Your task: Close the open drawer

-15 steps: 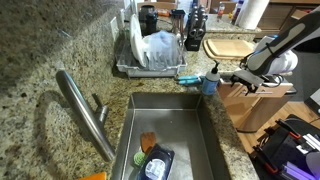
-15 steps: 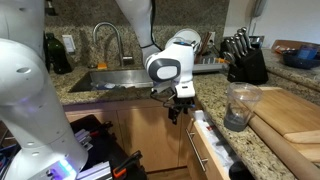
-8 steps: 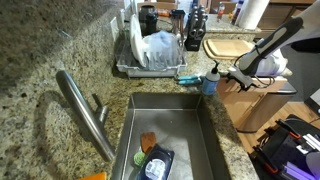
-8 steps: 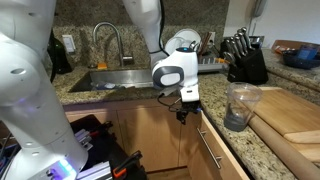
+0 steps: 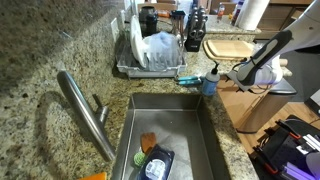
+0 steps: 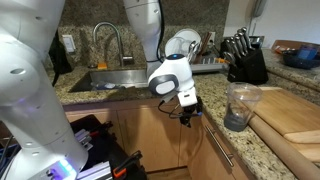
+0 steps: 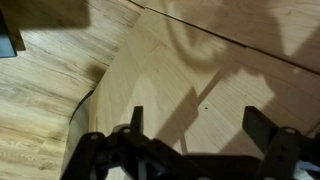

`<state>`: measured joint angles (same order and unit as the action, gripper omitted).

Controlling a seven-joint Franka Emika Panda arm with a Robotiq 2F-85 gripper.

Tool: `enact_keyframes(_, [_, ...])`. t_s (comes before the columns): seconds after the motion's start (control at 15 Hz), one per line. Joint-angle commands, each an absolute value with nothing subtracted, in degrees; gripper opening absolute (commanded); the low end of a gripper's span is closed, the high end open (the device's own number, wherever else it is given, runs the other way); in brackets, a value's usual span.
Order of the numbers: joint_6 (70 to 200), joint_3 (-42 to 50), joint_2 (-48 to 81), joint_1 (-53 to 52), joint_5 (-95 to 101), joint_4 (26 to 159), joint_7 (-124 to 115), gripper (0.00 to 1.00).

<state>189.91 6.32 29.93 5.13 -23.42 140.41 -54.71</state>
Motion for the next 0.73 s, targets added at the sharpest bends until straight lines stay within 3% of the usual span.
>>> enact_keyframes(0.0, [187.7,3.0,28.0,8.2,-22.2,141.1,-54.3,1.00])
enact_keyframes(0.47, [171.3,-26.5,8.8,30.6,-20.7,151.3,-42.5,1.00])
enact_keyframes(0.53, [175.8,-19.5,17.2,23.9,-19.1,145.9,-47.8,1.00])
enact_keyframes(0.67, [174.8,-21.2,14.2,24.8,-19.4,146.9,-47.9,1.00])
